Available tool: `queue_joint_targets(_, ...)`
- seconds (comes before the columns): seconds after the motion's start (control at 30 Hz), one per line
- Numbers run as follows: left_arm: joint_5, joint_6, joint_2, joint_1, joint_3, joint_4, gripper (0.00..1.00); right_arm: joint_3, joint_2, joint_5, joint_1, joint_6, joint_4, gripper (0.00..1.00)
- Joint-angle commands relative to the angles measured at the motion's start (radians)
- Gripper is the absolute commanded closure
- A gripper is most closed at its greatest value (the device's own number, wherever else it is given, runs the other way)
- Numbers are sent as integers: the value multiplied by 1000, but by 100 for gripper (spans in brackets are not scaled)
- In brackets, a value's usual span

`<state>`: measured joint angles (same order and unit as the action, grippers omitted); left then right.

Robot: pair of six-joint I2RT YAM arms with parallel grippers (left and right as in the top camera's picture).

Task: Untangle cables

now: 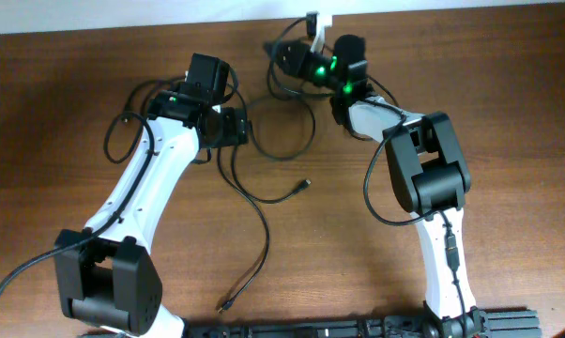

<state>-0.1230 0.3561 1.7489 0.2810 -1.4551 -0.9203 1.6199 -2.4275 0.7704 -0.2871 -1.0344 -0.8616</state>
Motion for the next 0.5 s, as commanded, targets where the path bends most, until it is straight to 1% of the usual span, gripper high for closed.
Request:
queue_joint_targets(0.0, 3, -5, 3, -2, -3, 1, 9, 7, -3, 153, 53, -318, -334, 96)
queue_joint_targets(0.03, 3, -5, 3, -2, -3, 0, 9, 9, -3, 145, 80, -428, -465, 96)
queue_joint_targets(0.1, 3, -5, 3, -2, -3, 1, 9, 9, -3, 127, 130, -593, -626, 96)
queue_joint_targets(0.13, 3, -5, 3, -2, -3, 0, 9, 9, -3, 128, 163, -696, -647, 96)
queue_joint_targets(0.17, 3, -5, 3, -2, -3, 1, 9, 9, -3, 139, 192, -771, -639, 96)
queue_joint_targets(0.2, 3, -5, 3, -2, -3, 1, 9, 9, -3, 156, 210, -808, -626, 96)
queue_joint_targets(0.23, 3, -5, 3, -2, -3, 0, 9, 9, -3, 182, 229, -848, -595, 96)
queue_joint_targets(0.3, 3, -5, 3, -2, -3, 0, 9, 9, -3, 256, 275, -949, -467, 96)
queue_joint_targets(0.37, 3, -5, 3, -2, -3, -1, 9, 9, -3, 328, 329, -1052, -253, 96)
queue_joint_targets(0.4, 3, -5, 3, -2, -3, -1, 9, 9, 2, 349, 356, -1051, -113, 96)
queue_joint_targets(0.47, 3, -5, 3, -2, -3, -1, 9, 9, 11, 375, 383, -1051, 43, 96)
